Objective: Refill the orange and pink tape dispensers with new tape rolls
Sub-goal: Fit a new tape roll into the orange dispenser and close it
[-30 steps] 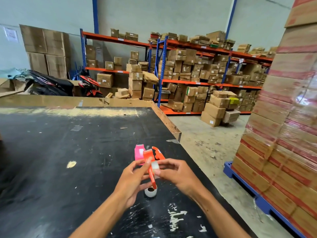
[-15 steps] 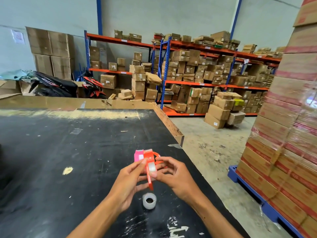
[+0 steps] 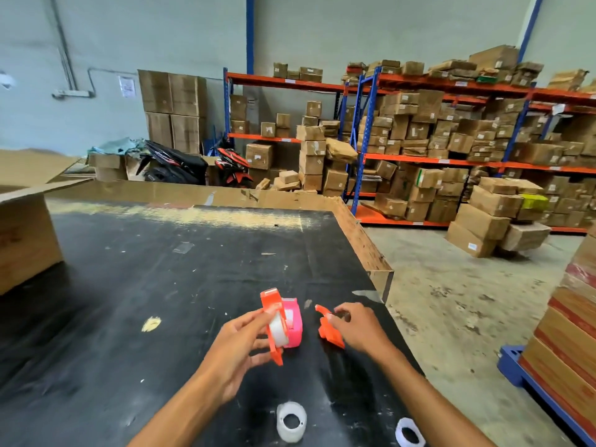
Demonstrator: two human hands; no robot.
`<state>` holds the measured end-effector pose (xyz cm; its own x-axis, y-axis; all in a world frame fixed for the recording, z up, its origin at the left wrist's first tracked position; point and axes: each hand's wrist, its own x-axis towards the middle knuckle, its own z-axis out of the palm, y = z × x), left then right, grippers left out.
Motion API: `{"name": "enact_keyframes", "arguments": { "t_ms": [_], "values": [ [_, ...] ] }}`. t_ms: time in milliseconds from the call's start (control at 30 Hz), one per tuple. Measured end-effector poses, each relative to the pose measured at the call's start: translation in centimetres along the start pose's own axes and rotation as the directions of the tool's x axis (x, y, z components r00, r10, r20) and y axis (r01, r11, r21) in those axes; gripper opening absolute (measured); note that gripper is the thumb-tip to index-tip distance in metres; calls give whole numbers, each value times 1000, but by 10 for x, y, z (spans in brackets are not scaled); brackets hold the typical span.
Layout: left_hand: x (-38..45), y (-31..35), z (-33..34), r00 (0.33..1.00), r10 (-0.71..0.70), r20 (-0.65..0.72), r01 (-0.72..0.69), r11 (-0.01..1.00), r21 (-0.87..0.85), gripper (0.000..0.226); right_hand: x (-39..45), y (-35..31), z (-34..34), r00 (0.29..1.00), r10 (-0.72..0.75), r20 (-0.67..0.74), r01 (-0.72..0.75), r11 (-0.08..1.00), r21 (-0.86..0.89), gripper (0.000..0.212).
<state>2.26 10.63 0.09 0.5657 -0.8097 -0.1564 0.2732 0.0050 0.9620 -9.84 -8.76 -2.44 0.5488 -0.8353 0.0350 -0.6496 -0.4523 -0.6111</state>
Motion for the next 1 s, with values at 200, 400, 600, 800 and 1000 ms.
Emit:
{"name": "enact_keyframes", "arguments": {
  "t_ms": [200, 400, 600, 800, 1000],
  "values": [
    [11, -5, 2, 992, -9, -123, 11, 1000, 19, 29, 24, 3, 24, 995, 15, 96, 2, 986, -168, 38],
    [10, -13, 15, 986, -20, -164, 21, 1000, 7, 28, 19, 5, 6, 957, 76, 280, -210, 848, 487, 52],
    [16, -19, 41, 996, -11, -87, 15, 999, 39, 33, -29, -7, -30, 921, -214, 326, -112, 656, 747, 32],
    [16, -23, 66, 999, 36, 13, -37, 995, 88, 38, -52, 0, -35, 941, -230, 247, -43, 644, 764, 32],
    [11, -21, 81, 995, 63, 75, -72, 990, 123, 37, -63, 5, -36, 964, -225, 139, 31, 616, 787, 31]
  ]
}}
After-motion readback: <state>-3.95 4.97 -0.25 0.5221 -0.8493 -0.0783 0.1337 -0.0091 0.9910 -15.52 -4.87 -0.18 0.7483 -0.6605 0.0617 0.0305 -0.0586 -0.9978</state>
